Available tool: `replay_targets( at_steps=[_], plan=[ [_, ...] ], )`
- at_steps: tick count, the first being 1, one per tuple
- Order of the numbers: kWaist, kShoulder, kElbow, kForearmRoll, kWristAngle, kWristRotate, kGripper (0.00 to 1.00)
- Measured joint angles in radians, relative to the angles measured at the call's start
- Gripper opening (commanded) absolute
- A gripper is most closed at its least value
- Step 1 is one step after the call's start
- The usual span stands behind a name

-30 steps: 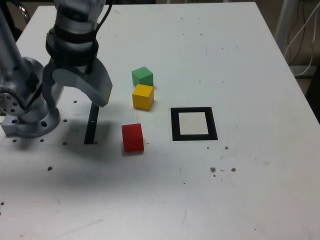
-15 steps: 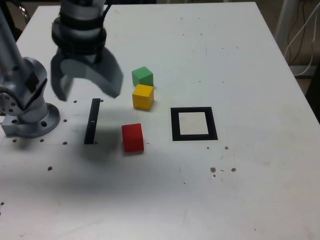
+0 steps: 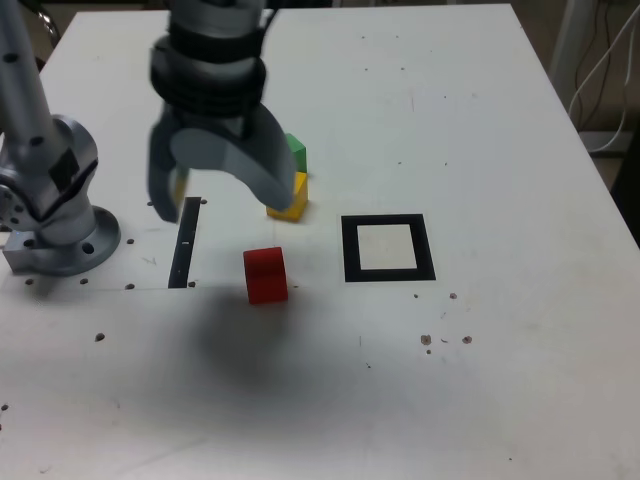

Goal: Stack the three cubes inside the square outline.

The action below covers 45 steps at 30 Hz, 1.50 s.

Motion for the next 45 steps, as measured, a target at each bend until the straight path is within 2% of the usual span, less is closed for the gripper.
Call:
replay_targets(
  at_steps=[5,17,23,31,36,39,45],
  plan=[
    [-0.006,0.047,-0.014,-0.037,-0.012,-0.010,0.99],
    [-0.005,0.120,0.202,-0.355,-0.072,-0.017,0.98],
    [-0.001,0.135,0.263,-0.446,-0.083,-0.017,0.93],
    [0.007,0.151,0.276,-0.461,-0.045,-0.024,0.84],
    [0.008,0.158,0.276,-0.477,-0.009,-0.032,0.80],
    [0.008,0.160,0.272,-0.479,0.015,-0.043,0.75],
    [0.009,0.160,0.256,-0.476,0.040,-0.056,0.65]
  ],
)
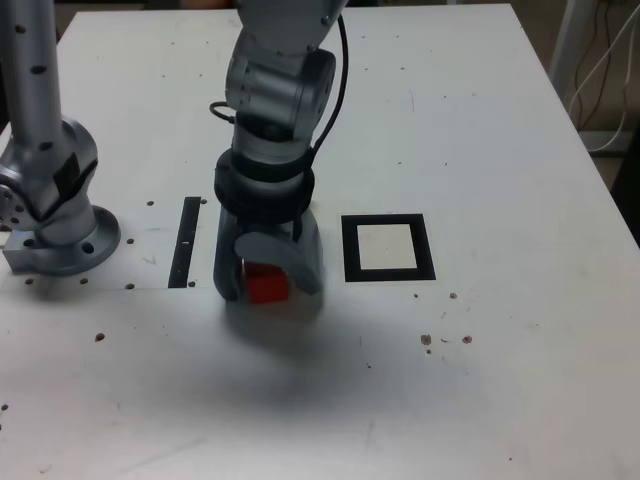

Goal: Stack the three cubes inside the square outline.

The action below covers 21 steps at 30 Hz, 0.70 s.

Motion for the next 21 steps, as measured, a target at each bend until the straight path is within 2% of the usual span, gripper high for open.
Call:
replay_targets(
  at_steps=[7,14,21],
  plan=[
    [0.000,0.000,-0.007,0.007,0.014,-0.012,0.53],
    [0.000,-0.001,-0.010,0.027,0.019,-0.022,0.49],
    [0.000,-0.018,-0.035,0.039,0.022,-0.022,0.30]
  ],
)
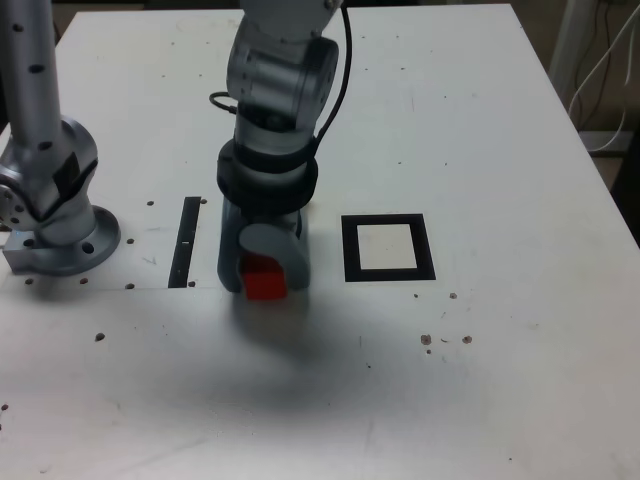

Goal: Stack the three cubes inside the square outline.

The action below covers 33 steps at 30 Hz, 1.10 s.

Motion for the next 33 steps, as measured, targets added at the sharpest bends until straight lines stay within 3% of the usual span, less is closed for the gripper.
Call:
replay_targets(
  at_steps=[8,17,21,33],
  plan=[
    [0.000,-0.010,-0.102,0.053,0.056,0.021,0.24],
    [0.025,0.093,-0.363,0.258,0.098,0.190,0.24],
    [0.058,0.123,-0.452,0.283,0.102,0.238,0.24],
    [0.167,0.199,-0.502,0.291,0.090,0.269,0.24]
  ],
)
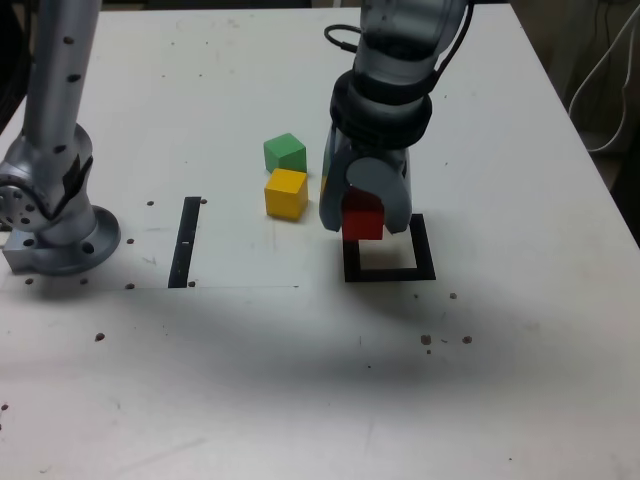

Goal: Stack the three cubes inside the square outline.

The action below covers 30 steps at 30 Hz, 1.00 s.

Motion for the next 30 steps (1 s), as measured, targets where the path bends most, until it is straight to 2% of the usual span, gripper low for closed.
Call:
replay_targets(
  at_steps=[11,19,22,26,30],
  plan=[
    [0.006,0.059,-0.017,-0.036,-0.005,0.004,0.27],
    [0.018,0.088,-0.017,-0.055,0.018,0.011,0.29],
    [0.020,0.092,-0.017,-0.062,0.020,0.011,0.37],
    [0.020,0.093,-0.017,-0.066,0.012,0.011,0.57],
    [0.020,0.101,-0.012,-0.066,0.006,0.017,0.69]
  ],
)
